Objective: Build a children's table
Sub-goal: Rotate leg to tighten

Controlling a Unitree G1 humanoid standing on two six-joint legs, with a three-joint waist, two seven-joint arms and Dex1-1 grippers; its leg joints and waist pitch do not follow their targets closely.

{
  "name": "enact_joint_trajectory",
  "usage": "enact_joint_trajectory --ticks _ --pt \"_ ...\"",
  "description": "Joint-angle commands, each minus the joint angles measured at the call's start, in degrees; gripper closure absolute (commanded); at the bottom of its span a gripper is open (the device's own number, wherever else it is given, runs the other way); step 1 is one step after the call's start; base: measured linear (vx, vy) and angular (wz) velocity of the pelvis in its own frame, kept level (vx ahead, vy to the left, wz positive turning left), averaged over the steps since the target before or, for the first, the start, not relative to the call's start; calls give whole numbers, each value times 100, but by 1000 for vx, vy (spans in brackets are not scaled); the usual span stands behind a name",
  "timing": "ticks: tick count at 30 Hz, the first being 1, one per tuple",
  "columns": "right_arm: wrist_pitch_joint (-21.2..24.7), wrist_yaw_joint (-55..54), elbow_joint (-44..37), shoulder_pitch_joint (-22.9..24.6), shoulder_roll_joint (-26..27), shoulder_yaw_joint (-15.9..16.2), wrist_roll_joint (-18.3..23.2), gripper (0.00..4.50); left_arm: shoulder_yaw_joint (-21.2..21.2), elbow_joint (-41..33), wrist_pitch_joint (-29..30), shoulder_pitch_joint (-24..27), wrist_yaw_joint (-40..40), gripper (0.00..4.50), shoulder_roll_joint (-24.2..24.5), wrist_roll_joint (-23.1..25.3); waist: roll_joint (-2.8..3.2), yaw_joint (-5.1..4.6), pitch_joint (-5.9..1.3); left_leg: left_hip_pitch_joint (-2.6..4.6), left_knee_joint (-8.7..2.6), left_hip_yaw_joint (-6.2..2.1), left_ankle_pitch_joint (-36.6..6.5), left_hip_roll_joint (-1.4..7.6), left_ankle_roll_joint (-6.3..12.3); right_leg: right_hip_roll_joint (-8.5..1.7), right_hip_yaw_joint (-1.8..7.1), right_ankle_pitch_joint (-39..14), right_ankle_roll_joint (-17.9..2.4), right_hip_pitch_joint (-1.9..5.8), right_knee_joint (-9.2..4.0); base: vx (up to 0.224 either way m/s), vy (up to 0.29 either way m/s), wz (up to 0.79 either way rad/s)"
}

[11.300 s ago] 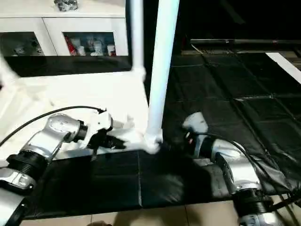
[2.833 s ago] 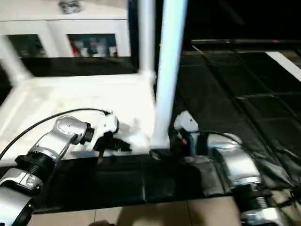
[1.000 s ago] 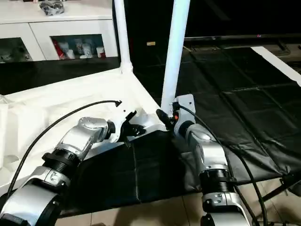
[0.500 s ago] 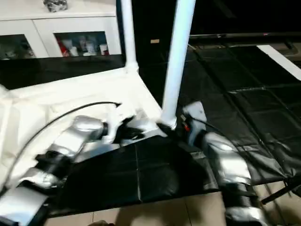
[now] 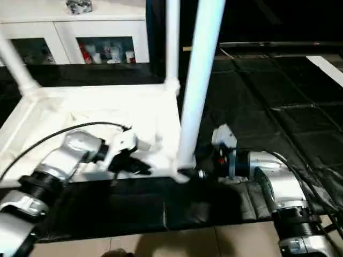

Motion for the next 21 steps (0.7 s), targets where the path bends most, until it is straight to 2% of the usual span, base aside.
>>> enact_joint_trajectory --ticks 1,2,3,6,8,10,13,14,21 --pt "-82 90 66 -176 2 53 -8 30 -210 -50 -191 -63 -296 450 -4 53 -77 -12 -438 90 -360 -75 -915 275 468 -425 352 -1149 -1179 330 -433 0 0 0" --pt "-66 126 86 -204 21 75 8 30 -238 -63 -229 -50 -342 450 23 57 -63 -7 -440 104 -364 -75 -926 281 446 -421 351 -1212 -1170 318 -442 0 0 0" --pt "-72 179 120 -244 28 116 28 30 -263 -57 -277 -44 -387 450 42 58 -82 -5 -445 107 -363 -77 -913 284 445 -417 351 -1186 -1187 318 -423 0 0 0" --pt "-74 275 140 -273 24 183 62 69 -293 -57 -346 -26 -428 450 63 64 -80 8 -446 107 -359 -72 -870 287 460 -420 358 -1124 -1180 315 -418 0 0 0" --pt "-109 372 182 -281 33 237 56 80 -312 -50 -412 -3 -429 450 49 75 -106 34 -452 90 -355 -73 -788 286 485 -425 358 -1061 -1173 324 -401 0 0 0" --pt "-121 410 193 -278 43 256 53 105 -318 -52 -439 11 -415 450 44 83 -106 48 -455 91 -352 -72 -762 288 500 -427 357 -1058 -1166 322 -397 0 0 0" --pt "-167 435 213 -286 58 279 50 115 -314 -29 -469 16 -348 450 31 97 -111 82 -457 100 -349 -69 -730 289 500 -428 359 -1090 -1144 313 -398 0 0 0" --pt "-183 439 228 -291 63 285 47 143 -311 -8 -480 12 -323 450 26 106 -110 89 -454 101 -350 -66 -742 289 490 -425 360 -1123 -1133 308 -403 0 0 0" --pt "-147 522 227 -262 50 333 70 186 -305 62 -538 21 -259 450 23 119 -118 98 -454 91 -350 -69 -756 282 479 -427 356 -1210 -1067 314 -413 0 0 0"
